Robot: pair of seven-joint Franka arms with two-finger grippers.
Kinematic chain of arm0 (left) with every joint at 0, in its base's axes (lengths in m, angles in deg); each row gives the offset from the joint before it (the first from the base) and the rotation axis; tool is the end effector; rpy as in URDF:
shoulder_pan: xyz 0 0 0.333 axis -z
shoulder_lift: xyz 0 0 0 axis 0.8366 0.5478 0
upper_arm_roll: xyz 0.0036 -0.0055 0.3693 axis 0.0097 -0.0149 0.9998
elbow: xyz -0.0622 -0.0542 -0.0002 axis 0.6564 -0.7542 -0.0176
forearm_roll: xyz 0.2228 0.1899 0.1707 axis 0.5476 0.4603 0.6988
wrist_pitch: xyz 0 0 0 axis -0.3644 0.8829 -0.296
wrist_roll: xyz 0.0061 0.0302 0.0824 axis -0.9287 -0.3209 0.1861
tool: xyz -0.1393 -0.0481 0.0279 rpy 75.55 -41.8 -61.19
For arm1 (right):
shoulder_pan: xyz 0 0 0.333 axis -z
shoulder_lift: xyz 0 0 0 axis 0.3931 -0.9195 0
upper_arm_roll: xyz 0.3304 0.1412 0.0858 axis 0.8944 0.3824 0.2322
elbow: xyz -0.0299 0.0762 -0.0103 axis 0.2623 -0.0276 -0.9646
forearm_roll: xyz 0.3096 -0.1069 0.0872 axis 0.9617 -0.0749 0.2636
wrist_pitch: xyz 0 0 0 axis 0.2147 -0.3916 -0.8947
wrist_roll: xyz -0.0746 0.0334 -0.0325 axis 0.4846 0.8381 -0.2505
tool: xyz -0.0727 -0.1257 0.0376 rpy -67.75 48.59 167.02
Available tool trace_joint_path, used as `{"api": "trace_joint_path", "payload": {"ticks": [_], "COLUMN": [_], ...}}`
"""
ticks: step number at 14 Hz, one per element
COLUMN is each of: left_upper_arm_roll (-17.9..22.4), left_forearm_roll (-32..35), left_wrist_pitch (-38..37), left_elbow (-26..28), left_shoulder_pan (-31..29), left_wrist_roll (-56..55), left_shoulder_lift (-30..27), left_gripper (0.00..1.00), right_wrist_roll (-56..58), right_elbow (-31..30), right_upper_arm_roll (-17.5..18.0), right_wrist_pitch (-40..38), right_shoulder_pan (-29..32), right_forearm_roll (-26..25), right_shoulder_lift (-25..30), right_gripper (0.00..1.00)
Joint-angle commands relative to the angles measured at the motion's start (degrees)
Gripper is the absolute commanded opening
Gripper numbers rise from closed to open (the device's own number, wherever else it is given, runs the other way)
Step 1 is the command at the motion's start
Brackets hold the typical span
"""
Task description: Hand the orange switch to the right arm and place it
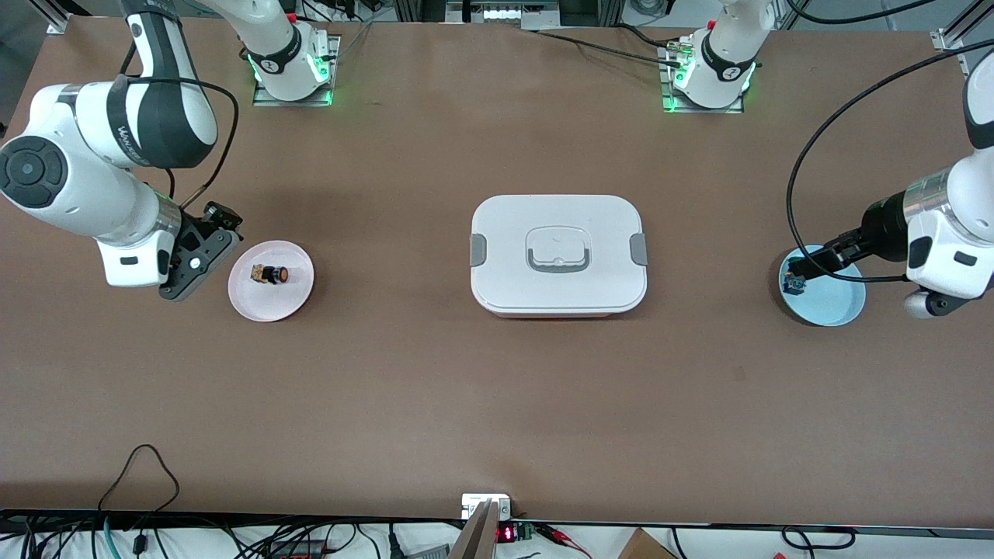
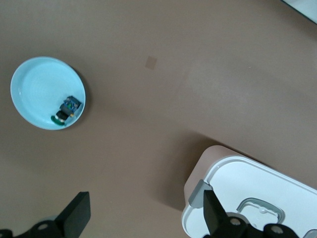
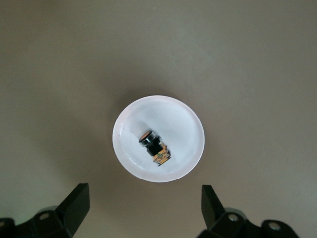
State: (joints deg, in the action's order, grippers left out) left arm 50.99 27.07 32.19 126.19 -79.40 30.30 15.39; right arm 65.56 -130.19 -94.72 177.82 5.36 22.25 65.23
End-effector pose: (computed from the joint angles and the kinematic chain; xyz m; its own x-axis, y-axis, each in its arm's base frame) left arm 0.5814 -0.0385 0.5684 0.8883 0.4408 -0.1291 0.4510 -0.8903 0.0633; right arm 0.5509 0.0637 0.4587 0.7276 0.6764 -0.1146 0.6758 -0.7354 -0.0493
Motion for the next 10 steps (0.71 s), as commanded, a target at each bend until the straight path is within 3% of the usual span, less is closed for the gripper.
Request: {"api": "trace_joint_path", "payload": {"ticks": [1, 4, 8, 10], "left_upper_arm_roll": [4.8, 5.1, 4.8, 5.4], "left_forearm_roll": [-4.5, -4.3, -3.7, -3.8], "left_wrist_pitch": [6.6, 6.5, 4.8, 4.6], "left_elbow": [15.1, 15.6, 11.4, 11.4], "left_shoulder_pan": [-0.9, -0.9, -0.9, -0.6], "left_wrist_roll": [7.2, 8.6, 8.7, 8.9], "left_shoulder_lift": [-12.4, -12.9, -9.4, -9.6], "left_gripper": [1.0, 1.0, 1.0, 1.0], "right_wrist_roll": [-15.6, -31.0, -31.7, -31.9], "right_elbow": [1.9, 6.5, 13.9, 16.6], "right_upper_arm_roll": [0.2, 0.5, 0.1, 0.1], "right_wrist_pitch": [-4.0, -12.4, -18.9, -18.3], "right_shoulder_pan": [0.1, -0.1, 1.7, 6.9], "right_forearm_roll": [1.2, 3.1, 0.8, 0.2], "right_shoulder_lift": [-0.7, -0.9, -0.7, -0.9], "right_gripper": [1.0, 1.0, 1.0, 1.0]}}
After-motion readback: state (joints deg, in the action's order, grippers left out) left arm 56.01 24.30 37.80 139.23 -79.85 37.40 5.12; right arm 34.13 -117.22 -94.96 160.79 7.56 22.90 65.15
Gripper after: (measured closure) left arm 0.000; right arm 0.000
